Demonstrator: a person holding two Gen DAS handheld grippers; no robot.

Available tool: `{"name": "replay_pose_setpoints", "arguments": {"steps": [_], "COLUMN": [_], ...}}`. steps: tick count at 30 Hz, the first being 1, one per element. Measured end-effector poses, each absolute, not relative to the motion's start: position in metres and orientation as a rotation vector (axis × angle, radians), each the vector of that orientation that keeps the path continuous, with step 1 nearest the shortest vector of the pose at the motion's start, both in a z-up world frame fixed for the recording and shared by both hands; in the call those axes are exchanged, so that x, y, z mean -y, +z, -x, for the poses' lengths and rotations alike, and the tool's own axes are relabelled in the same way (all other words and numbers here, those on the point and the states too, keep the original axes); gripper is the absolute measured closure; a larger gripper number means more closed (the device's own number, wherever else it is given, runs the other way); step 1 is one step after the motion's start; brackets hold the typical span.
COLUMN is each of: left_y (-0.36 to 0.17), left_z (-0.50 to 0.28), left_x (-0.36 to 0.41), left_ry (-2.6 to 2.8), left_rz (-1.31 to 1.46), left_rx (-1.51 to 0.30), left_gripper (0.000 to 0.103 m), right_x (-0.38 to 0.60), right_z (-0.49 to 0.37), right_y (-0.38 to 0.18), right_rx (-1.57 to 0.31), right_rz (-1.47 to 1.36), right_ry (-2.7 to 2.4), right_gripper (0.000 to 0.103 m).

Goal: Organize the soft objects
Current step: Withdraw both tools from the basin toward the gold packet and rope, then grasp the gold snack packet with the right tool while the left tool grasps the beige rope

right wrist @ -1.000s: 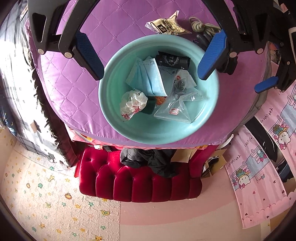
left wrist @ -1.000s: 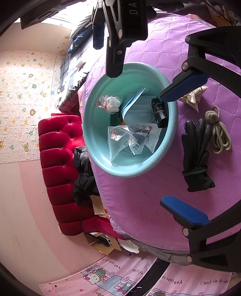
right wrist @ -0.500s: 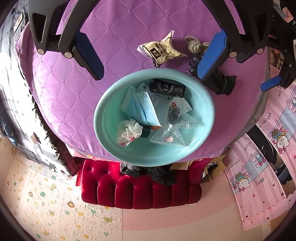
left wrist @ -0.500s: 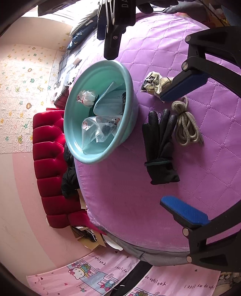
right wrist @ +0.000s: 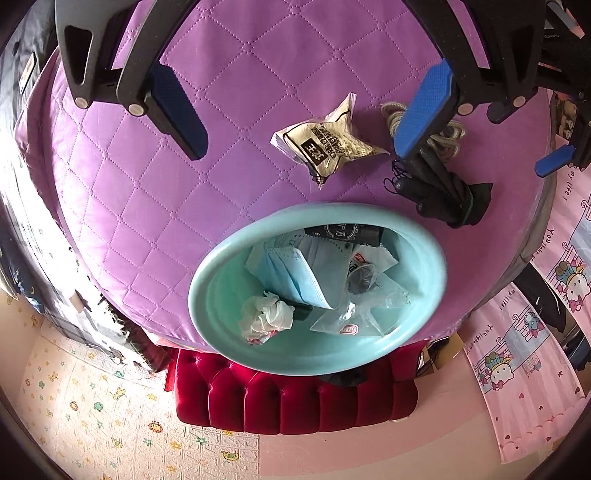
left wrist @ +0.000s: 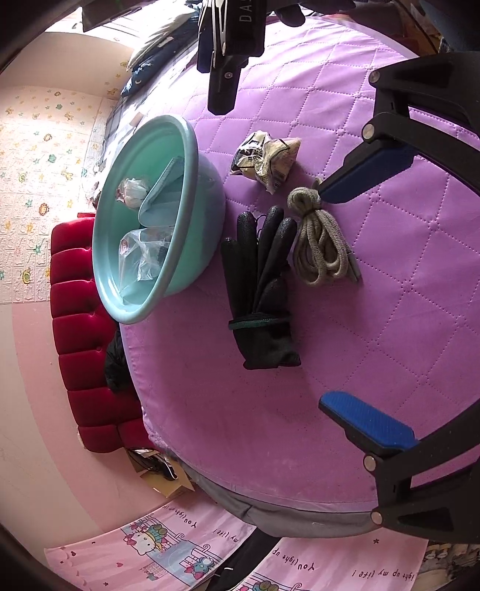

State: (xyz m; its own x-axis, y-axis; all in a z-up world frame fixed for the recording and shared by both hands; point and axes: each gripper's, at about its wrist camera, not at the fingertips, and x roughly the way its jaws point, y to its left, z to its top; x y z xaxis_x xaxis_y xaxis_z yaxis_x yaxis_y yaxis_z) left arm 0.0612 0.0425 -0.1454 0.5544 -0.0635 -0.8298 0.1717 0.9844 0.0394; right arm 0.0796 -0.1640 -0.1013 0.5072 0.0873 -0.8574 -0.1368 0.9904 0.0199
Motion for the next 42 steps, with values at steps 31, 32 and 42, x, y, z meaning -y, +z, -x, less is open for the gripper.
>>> {"name": "replay_pose_setpoints", "arguments": {"steps": [31, 32, 42], "left_y": [-0.18, -0.182, -0.19], "left_z": [-0.074, -0.076, -0.08], "left_x": [-0.081, -0.082, -0.09], "left_ry": [-0.203, -0.205, -0.216], "left_rz": [-0.095, -0.092, -0.075], "left_rx": [-1.038, -1.041, -1.05], "left_gripper": [0.0, 0.0, 0.0], "right_x": [0.14, 0.14, 0.127], "right_z": [-0.115, -0.117, -0.118], "right_y": [-0.178, -0.181, -0.198], "right_rx": [-1.141, -1.145, -1.18], "right_rz": [-0.036, -0.038, -0.031], "right_ry": [-0.023, -0.03, -0.024], "right_gripper": [0.0, 0.0, 0.033]}}
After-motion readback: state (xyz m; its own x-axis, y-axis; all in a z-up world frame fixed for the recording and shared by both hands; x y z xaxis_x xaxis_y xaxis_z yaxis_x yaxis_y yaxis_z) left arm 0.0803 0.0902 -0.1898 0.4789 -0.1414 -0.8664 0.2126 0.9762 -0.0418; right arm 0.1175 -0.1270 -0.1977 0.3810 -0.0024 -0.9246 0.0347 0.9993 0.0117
